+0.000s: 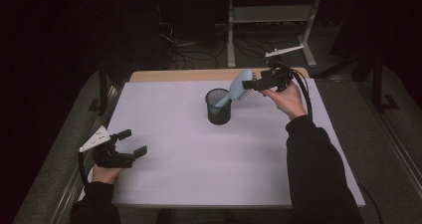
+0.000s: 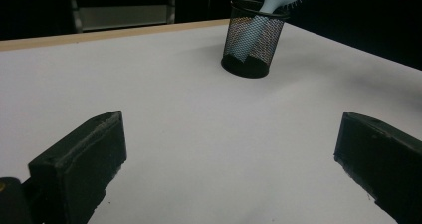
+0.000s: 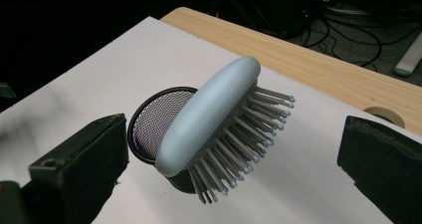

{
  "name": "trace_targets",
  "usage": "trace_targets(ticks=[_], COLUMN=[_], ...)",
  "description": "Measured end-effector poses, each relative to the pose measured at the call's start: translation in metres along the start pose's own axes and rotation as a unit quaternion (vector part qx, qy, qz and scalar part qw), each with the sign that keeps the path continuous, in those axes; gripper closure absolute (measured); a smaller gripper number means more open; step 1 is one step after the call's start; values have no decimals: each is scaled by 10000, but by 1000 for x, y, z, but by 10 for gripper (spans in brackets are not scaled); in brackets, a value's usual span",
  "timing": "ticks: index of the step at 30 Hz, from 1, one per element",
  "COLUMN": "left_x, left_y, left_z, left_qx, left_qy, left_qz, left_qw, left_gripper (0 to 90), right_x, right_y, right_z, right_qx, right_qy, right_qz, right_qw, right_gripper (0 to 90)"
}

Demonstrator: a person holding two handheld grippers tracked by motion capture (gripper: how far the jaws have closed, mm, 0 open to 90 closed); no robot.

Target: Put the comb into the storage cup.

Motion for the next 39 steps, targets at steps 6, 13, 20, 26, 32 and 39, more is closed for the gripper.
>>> trace_targets(ticks=[6, 13, 20, 26, 32, 39], left_x=[0, 0, 0, -1, -1, 0], left_y=[0, 0, 0, 0, -1, -1], left_z=[-1, -1, -3, -3, -4, -4], left_qx=[-2, -2, 10, -2, 8, 18], left_qy=[-23, -38, -57, -83, -96, -87], left_qz=[-1, -6, -11, -14, -15, -3], left_qw=[10000, 10000, 10000, 10000, 10000, 10000], left_gripper=[0, 0, 0, 0, 0, 0], right_x=[6, 12, 16, 22, 28, 35], right_y=[3, 5, 4, 3, 2, 2], right_z=[-4, -9, -16, -20, -27, -35], right_qx=[-46, -34, 57, 127, 199, 277], right_qy=[15, 16, -27, 70, 59, 70], right_qz=[22, 40, 73, 63, 58, -6], right_qw=[10000, 10000, 10000, 9999, 9998, 9996], right_gripper=[0, 0, 0, 0, 0, 0])
Point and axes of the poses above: each handheld gripper's, and its own axes: x roughly backward along the jaws, z roughly out of its top, y roughly to its right, the point moved 5 cm from there along -x, roughly forward along the jaws
